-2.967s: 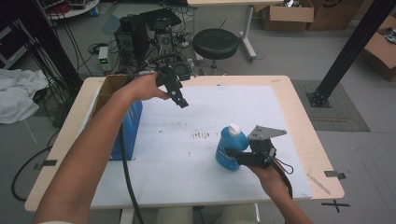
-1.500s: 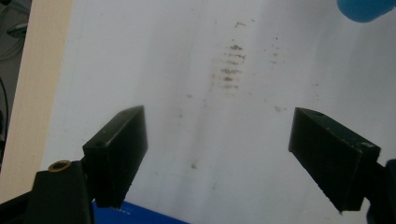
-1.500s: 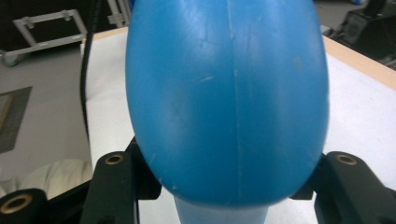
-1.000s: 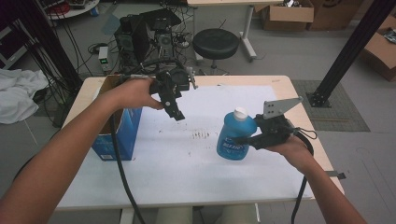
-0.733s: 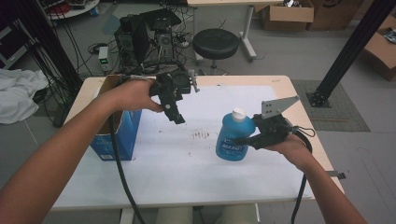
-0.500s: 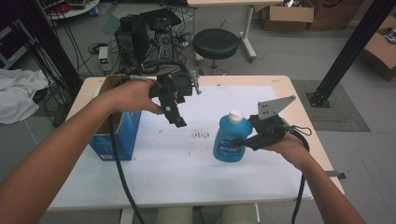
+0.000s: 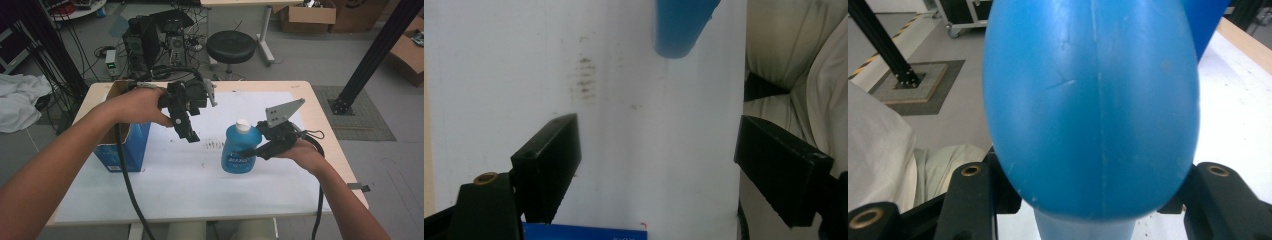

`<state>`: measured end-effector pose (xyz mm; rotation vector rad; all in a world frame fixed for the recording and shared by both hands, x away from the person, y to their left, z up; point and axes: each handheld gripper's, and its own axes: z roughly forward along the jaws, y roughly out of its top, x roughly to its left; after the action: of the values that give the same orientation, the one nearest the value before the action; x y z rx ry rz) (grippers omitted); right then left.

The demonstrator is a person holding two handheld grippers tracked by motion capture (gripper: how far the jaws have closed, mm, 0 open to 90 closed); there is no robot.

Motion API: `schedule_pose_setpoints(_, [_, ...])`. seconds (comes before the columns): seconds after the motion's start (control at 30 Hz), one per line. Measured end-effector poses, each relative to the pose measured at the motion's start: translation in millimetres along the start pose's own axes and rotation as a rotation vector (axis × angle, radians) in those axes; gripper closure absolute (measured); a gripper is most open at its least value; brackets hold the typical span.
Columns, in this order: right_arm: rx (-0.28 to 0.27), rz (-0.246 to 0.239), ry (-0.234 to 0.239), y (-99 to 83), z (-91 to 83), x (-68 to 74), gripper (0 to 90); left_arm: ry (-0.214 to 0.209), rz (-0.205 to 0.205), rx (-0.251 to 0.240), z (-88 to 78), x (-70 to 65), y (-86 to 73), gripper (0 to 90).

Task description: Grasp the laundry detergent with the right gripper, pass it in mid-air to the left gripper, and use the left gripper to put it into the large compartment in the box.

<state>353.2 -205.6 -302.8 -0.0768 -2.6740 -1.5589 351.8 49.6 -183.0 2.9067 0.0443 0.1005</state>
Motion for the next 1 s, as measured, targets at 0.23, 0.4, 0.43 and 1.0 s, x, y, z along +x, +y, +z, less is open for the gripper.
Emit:
schedule_pose_setpoints(0.23, [0.013, -0.021, 0.025, 7.8, 11.1, -4.7, 44.5, -0.010, 0.006, 0.024, -3.6, -4.8, 0.8, 19.5])
schedule_pose_setpoints(0.4, [0.024, -0.028, 0.027, 10.2, 21.1, -6.7, 44.5, -0.018, -0.005, 0.031, -4.1, -5.7, 0.0, 19.6])
schedule_pose_setpoints(0.43, [0.028, -0.031, 0.029, 10.5, 23.2, -7.1, 44.6, -0.018, -0.002, 0.033, -4.1, -5.6, 0.0, 19.5])
schedule_pose_setpoints(1.0, [0.058, -0.052, 0.055, 19.8, 52.6, -12.9, 44.6, -0.031, -0.021, 0.049, -4.5, -7.7, 4.3, 19.1])
